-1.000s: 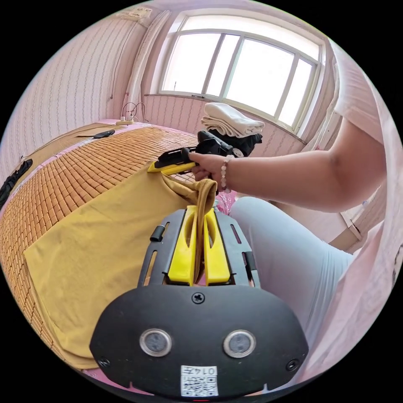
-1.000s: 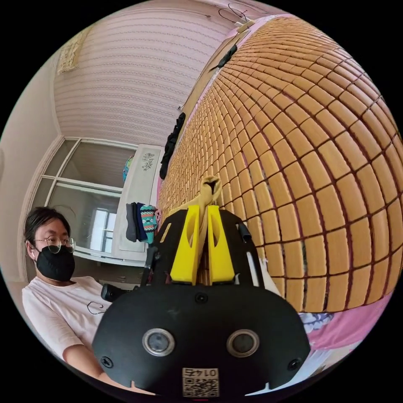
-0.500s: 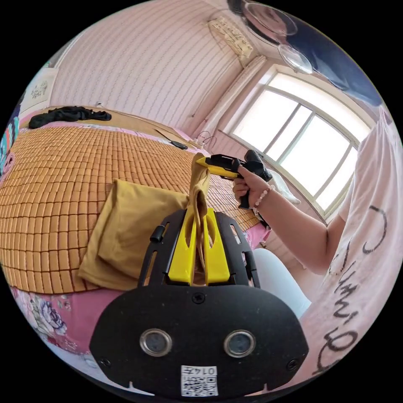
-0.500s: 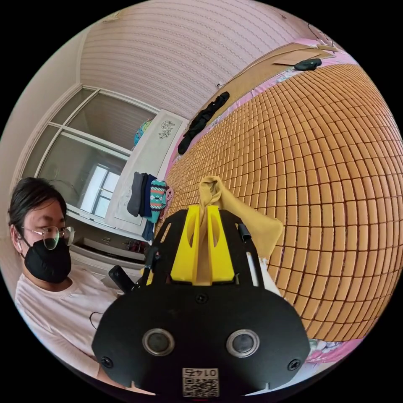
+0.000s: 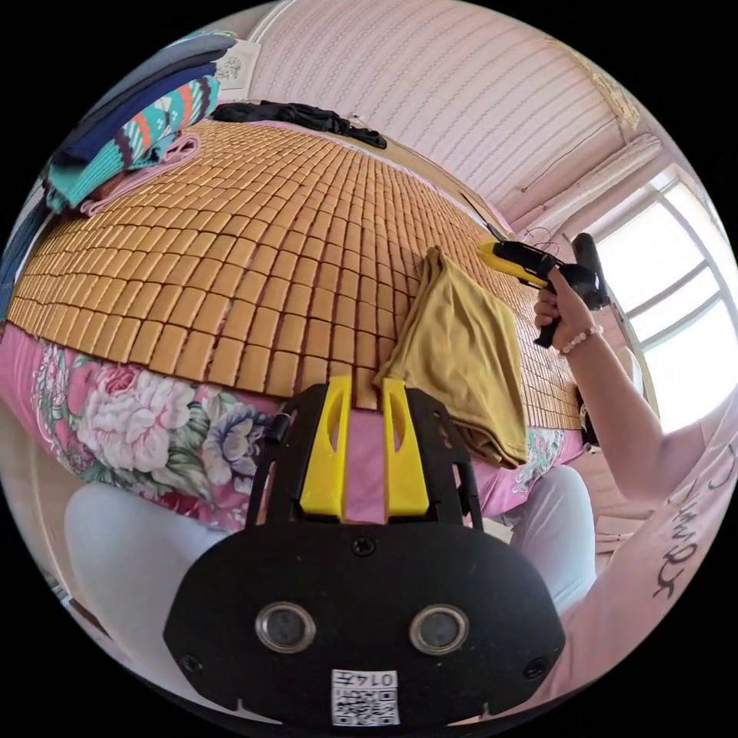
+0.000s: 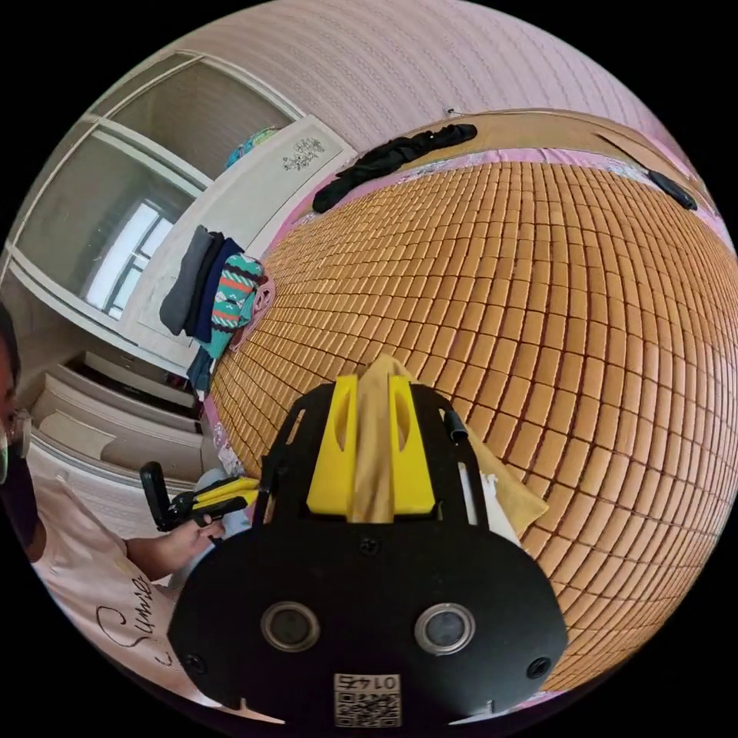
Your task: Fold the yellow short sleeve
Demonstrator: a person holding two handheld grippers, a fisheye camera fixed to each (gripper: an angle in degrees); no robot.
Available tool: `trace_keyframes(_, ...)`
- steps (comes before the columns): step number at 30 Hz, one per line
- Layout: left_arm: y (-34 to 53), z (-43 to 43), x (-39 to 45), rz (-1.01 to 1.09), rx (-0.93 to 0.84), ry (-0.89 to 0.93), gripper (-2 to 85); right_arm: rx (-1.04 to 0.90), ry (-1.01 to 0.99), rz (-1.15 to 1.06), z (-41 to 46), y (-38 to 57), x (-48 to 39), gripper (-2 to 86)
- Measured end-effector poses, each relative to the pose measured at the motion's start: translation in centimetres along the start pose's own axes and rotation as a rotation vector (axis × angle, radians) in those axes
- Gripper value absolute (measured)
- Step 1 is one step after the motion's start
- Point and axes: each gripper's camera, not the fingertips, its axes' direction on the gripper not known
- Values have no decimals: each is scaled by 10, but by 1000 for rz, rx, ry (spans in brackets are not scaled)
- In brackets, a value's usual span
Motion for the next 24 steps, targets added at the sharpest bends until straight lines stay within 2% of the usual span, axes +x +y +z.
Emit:
trace_keyframes(5,6,-1,19,24,46,0,92,-188,243,-245,54,-10,-43,118)
trace_keyframes(10,8,32,49,103,1,14,106,-287,256,-333,95,-9,-70,115)
trace_keyframes(13,16,39,63,164,21,-83,65,-300,201,-356,101,-6,-81,91)
trace_keyframes(19,37,34,71,198,37,-27,36,-297,118,-400,88,6,-94,23)
trace_keyframes(21,46,19,81,245,93,-19,33,-248,53,-367,66,12,-93,11)
trace_keyframes(24,60,-6,100,329,142,1,31,-66,-55,-319,11,39,-91,5)
